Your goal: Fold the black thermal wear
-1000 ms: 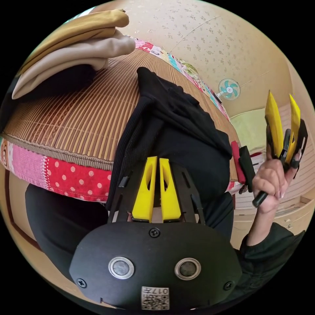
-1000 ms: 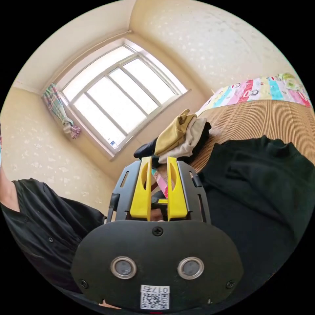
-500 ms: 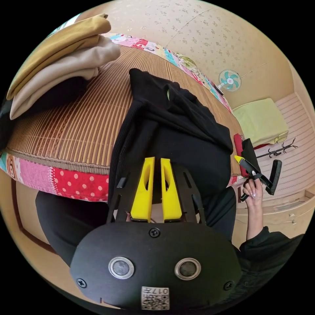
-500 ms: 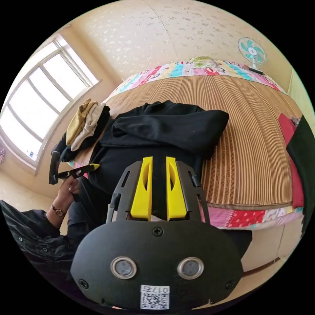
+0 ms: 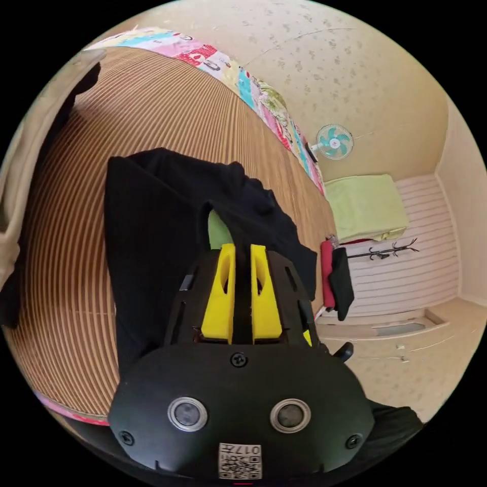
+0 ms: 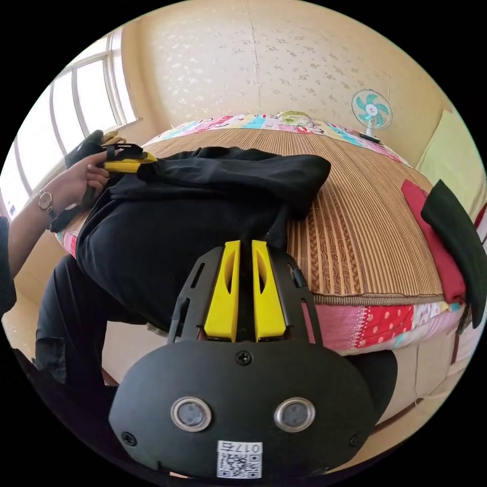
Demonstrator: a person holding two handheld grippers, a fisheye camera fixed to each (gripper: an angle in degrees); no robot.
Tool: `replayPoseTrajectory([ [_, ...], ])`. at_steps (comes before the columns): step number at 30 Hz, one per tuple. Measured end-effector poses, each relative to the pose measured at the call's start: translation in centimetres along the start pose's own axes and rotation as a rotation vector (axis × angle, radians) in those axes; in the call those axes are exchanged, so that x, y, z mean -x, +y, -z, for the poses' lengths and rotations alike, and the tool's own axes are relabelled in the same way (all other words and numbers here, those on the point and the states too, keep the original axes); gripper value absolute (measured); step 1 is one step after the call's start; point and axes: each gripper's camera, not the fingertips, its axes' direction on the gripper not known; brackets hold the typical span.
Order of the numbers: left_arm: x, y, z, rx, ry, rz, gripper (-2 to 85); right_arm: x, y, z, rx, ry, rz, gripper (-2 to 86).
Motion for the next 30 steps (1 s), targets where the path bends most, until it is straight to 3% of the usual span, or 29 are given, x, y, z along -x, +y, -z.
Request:
replayPoseTrajectory([
  [2, -1.7, 0.0, 2.4, -0.046, 0.185, -0.114, 4.0, -1.7, 0.8, -0.4, -0.038, -0.083, -0.112, 4.6],
  [4, -2.7, 1.2, 4.8, -0.079, 0.257, -0.219, 4.0, -3.8, 1.4, -0.9, -0.065, -0.177, -0.216, 4.3],
  [7, -1.8, 5.3, 8.1, -0.131, 0.097, -0.278, 3.9, -5.6, 2.0, -1.7, -0.081, -0.263, -0.251, 3.5],
  [10, 2.8, 9.6, 9.4, -0.168, -0.069, -0.205, 4.0, -5.5, 2.2, -2.3, -0.094, -0.241, -0.228, 3.0],
  [14, 8.7, 14.3, 9.1, -0.153, -0.038, 0.016, 7.9, -5.6, 1.9, -3.0, -0.087, -0.226, -0.223, 2.7],
  [18, 6.8, 19.3, 8.9, -0.216, -0.129, 0.045, 11.4, -6.3, 1.3, -3.6, -0.069, -0.247, -0.252, 2.7],
  [21, 2.2, 23.5, 7.0, -0.261, -0.217, -0.05, 11.0, -6.4, 0.0, -3.6, -0.002, -0.247, -0.282, 2.6],
  [24, -1.4, 24.8, 2.4, -0.171, -0.247, -0.179, 8.6, -6.5, -1.7, -2.5, 0.096, -0.22, -0.364, 2.2],
  [26, -1.2, 23.5, -3.1, 0.023, -0.312, -0.146, 7.4, -5.4, -1.6, -0.2, -0.037, -0.202, -0.353, 1.4],
  [28, -2.1, 23.0, -4.1, 0.002, -0.38, -0.15, 4.9, -4.1, -1.8, 0.0, -0.091, -0.213, -0.278, 1.0],
  [30, -3.1, 21.6, -6.4, 0.06, -0.437, -0.169, 2.9, -2.5, -3.3, -2.7, 0.071, -0.203, -0.161, 0.7],
])
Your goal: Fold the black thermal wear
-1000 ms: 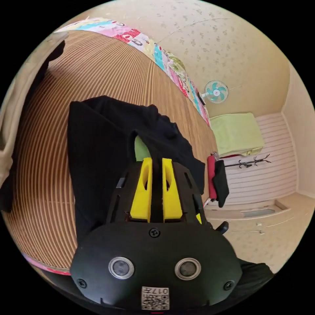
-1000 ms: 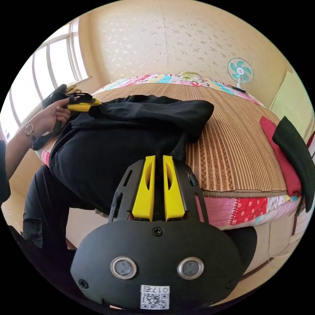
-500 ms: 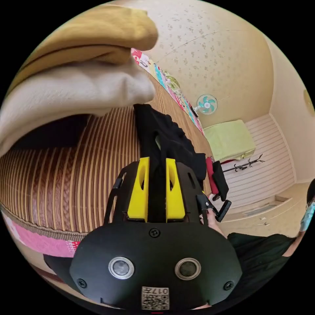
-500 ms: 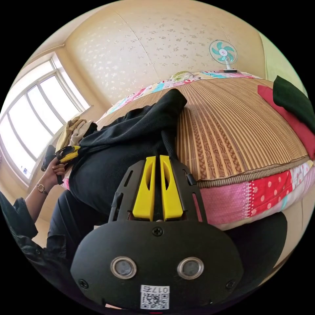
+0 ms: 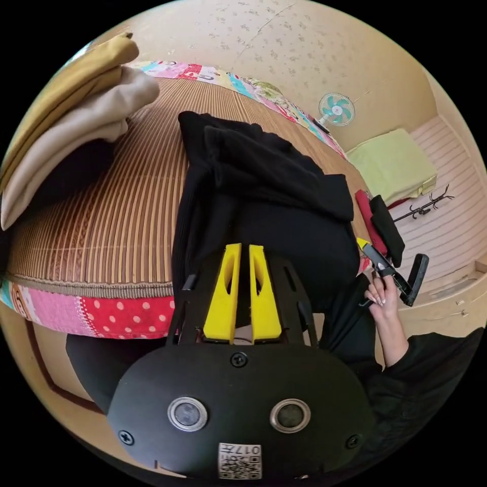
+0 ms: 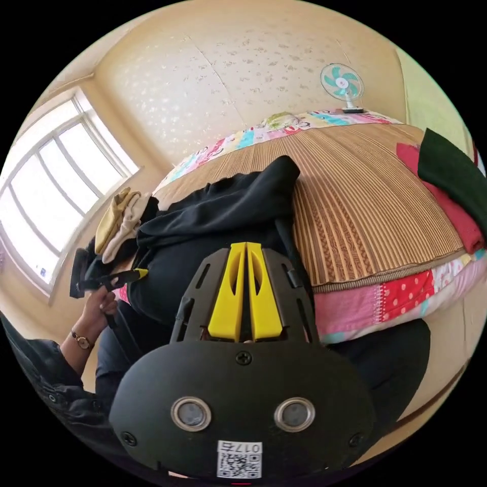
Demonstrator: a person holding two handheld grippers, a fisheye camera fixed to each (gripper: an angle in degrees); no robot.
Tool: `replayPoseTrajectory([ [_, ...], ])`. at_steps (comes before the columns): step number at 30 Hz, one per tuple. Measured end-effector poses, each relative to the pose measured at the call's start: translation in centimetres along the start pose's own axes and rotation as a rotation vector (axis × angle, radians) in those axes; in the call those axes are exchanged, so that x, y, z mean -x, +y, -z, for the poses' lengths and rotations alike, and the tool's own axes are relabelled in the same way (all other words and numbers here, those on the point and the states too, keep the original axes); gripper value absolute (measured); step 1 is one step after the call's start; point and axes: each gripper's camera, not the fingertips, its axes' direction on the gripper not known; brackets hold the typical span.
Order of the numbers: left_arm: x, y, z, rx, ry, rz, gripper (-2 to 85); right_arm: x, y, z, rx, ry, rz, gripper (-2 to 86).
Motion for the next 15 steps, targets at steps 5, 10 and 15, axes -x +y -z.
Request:
replayPoseTrajectory([
  [5, -6.2, -5.1, -4.2, 0.081, -0.192, -0.123, 0.8, 1.3, -5.5, -6.0, 0.267, 0.143, 0.149, 0.4],
  [10, -9.0, -9.0, -7.9, 0.036, -0.262, -0.142, 0.2, -1.1, -13.0, -10.2, 0.511, 0.037, 0.143, 0.3],
  [15, -9.9, -13.7, -10.9, -0.025, -0.302, -0.081, 0.1, -2.8, -18.1, -13.6, 0.543, -0.034, 0.185, 0.3],
])
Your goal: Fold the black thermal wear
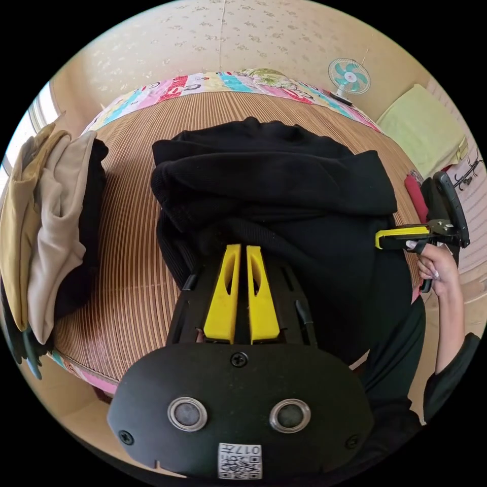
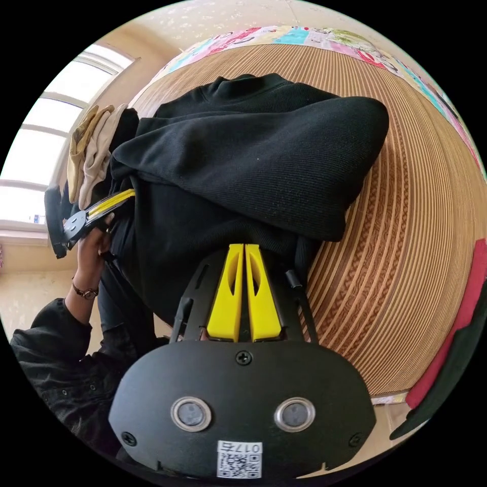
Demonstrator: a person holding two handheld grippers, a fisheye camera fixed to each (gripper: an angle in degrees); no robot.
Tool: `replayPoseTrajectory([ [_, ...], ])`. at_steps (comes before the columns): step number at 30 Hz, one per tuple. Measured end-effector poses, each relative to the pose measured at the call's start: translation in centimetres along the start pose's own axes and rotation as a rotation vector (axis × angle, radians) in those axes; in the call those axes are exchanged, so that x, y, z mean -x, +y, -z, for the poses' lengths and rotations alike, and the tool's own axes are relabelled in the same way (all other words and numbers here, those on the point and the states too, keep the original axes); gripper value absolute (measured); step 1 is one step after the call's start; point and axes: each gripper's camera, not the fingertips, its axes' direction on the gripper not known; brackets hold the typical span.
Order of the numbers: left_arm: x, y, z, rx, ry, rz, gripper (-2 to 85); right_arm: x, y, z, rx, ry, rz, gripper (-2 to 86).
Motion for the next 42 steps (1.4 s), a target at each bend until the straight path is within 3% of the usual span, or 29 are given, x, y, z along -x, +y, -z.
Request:
replayPoseTrajectory([
  [6, -0.1, -8.2, -3.2, -0.023, -0.036, 0.013, 0.5, 1.7, -4.5, -0.7, -0.153, 0.284, 0.114, 0.4],
  [8, 2.5, -10.2, -3.5, 0.002, 0.093, 0.052, 0.8, 3.0, -5.2, -1.8, -0.206, 0.447, 0.139, 0.4],
  [12, 7.1, -7.1, -2.7, -0.001, 0.358, 0.101, 1.7, 3.9, -4.5, -2.2, -0.237, 0.503, 0.11, 0.4],
  [15, 7.3, 0.5, 2.7, -0.122, 0.276, 0.013, 3.0, 2.8, -3.5, -1.4, -0.26, 0.439, 0.086, 0.4],
  [17, 7.2, 9.8, 9.3, -0.342, 0.157, 0.031, 2.7, 1.5, -3.3, -0.5, -0.264, 0.371, 0.062, 0.4],
  [20, 9.3, 20.0, 14.1, -0.43, 0.238, 0.173, 4.0, 0.3, -3.2, 0.3, -0.266, 0.32, 0.044, 0.4],
  [23, 10.4, 25.2, 15.6, -0.367, 0.362, 0.165, 9.4, -0.2, -3.0, 1.2, -0.27, 0.306, 0.039, 0.4],
  [26, 10.7, 26.1, 15.4, -0.229, 0.34, 0.123, 13.0, 1.0, -2.9, 1.6, -0.264, 0.397, 0.053, 0.4],
  [28, 12.1, 26.0, 14.3, -0.143, 0.33, 0.21, 13.8, 1.2, -2.6, 2.1, -0.26, 0.418, 0.028, 0.4],
  [30, 13.3, 25.3, 12.7, -0.045, 0.334, 0.277, 14.3, -0.8, -2.0, 3.7, -0.275, 0.291, -0.062, 0.4],
  [32, 13.5, 23.7, 10.3, 0.092, 0.363, 0.271, 15.8, -5.0, -0.5, 6.5, -0.27, 0.023, -0.173, 0.3],
  [34, 12.9, 23.0, 9.4, 0.147, 0.377, 0.235, 15.4, -6.4, 1.9, 8.8, -0.307, -0.086, -0.151, 0.3],
  [38, 12.0, 22.8, 11.6, 0.109, 0.394, 0.107, 7.1, -6.8, 14.0, 15.2, -0.551, -0.188, -0.089, 0.5],
  [42, 13.7, 22.8, 14.1, 0.072, 0.51, 0.07, 5.7, -8.8, 23.7, 17.6, -0.43, -0.113, -0.236, 3.2],
])
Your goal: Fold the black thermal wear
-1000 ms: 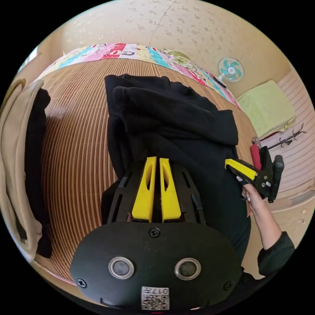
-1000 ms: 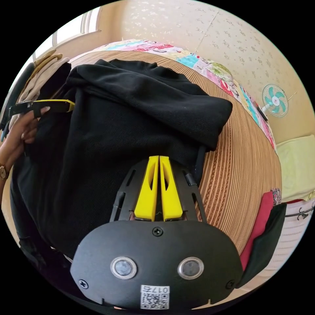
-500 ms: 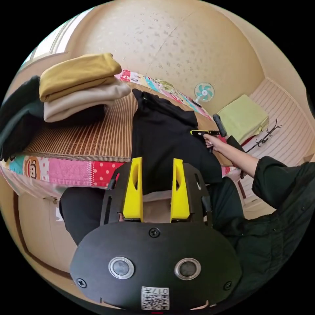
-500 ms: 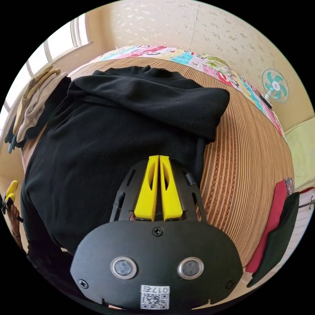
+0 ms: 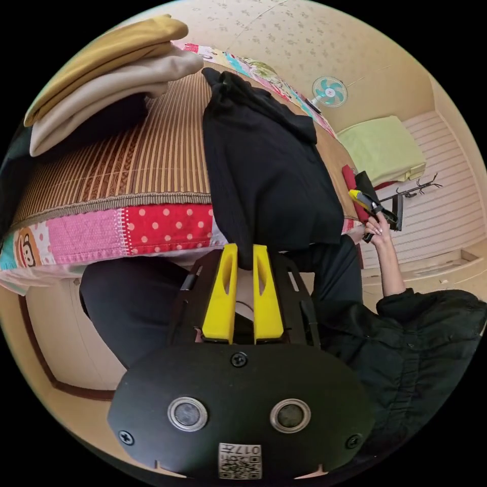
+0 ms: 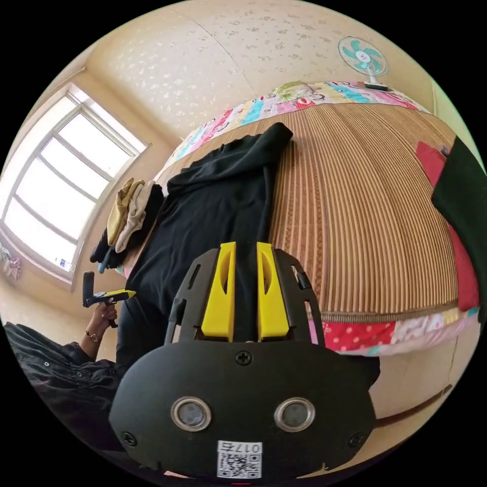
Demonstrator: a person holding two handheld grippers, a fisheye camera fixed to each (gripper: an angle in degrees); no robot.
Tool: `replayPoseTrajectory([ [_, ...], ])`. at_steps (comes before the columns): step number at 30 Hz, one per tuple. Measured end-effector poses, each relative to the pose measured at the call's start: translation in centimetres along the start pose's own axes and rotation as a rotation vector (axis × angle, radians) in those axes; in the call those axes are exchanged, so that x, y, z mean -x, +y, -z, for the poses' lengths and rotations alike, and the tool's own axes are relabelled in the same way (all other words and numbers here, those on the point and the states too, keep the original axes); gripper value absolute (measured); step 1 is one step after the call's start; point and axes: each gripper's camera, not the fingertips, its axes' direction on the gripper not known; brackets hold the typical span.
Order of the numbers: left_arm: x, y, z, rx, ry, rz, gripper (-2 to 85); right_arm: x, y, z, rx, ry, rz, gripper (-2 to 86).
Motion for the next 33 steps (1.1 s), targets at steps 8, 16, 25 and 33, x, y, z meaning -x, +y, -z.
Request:
replayPoseTrajectory([
  [8, -2.2, -1.8, 4.8, -0.055, 0.149, -0.085, 5.1, -5.0, 7.4, 0.0, 0.243, -0.089, -0.159, 10.3],
  [16, -4.3, -1.3, 14.4, -0.178, 0.216, -0.155, 4.8, -4.5, 2.8, 4.7, 0.329, -0.579, 0.014, 4.6],
  [25, -5.4, 4.6, 25.8, -0.384, 0.704, -0.347, 5.0, -3.1, 5.9, 28.5, -0.222, -1.062, 0.363, 2.9],
  [33, 1.4, -5.2, 17.8, -0.408, 0.546, 0.076, 5.0, -4.0, -4.2, 18.9, -0.059, -0.874, -0.09, 2.9],
])
